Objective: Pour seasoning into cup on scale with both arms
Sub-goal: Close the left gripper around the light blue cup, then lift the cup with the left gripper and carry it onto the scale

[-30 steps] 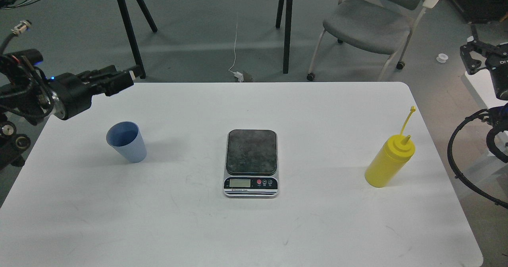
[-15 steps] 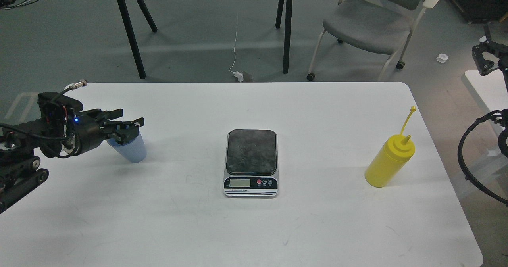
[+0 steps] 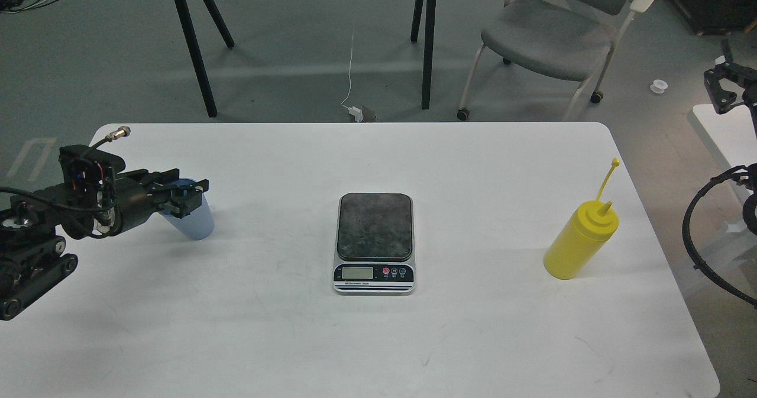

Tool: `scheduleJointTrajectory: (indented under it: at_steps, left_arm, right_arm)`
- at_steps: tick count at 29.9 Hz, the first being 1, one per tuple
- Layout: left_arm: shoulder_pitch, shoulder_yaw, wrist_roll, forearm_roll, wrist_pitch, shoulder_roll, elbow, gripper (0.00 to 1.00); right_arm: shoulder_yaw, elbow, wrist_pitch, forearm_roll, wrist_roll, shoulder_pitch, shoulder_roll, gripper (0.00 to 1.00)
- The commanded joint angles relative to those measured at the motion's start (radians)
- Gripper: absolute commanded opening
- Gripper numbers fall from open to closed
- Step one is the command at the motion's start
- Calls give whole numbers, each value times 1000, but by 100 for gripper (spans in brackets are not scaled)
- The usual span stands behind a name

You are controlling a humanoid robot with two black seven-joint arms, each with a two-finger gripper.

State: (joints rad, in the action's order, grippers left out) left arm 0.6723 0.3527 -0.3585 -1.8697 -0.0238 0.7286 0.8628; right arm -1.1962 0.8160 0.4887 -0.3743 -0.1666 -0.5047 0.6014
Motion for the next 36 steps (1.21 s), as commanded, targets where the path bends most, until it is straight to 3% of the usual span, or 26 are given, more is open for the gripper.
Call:
scheduleJointTrajectory:
  at_steps: [1,11,18,21,23,33,36]
  left_arm:
    - [6,0,-3,1,-2,6,2,67]
    - [-8,-9,-30,1,-7,8,-71,65]
    - [-13,-11,-57,1,-7,-1,-99,39]
    - [-13,-11,-82,3,-4,-2,-103,18]
    - [-16,-11,-88,3,-4,-2,-103,9]
    - [9,-26,-92,17,2,-5,-93,3]
    - [62,-27,-114,75,13,0,-52,3]
  right_arm:
    - [0,2,0,0,-1,2,0,100]
    - [0,0,0,0,-1,3,0,100]
    - [-2,0,0,0,-1,3,4,100]
    - [-2,0,0,0,-1,3,8,100]
    - [-2,0,0,0,-1,5,9,100]
    - [-2,0,0,0,-1,11,21,100]
    - [-3,0,0,-2,-1,11,31,100]
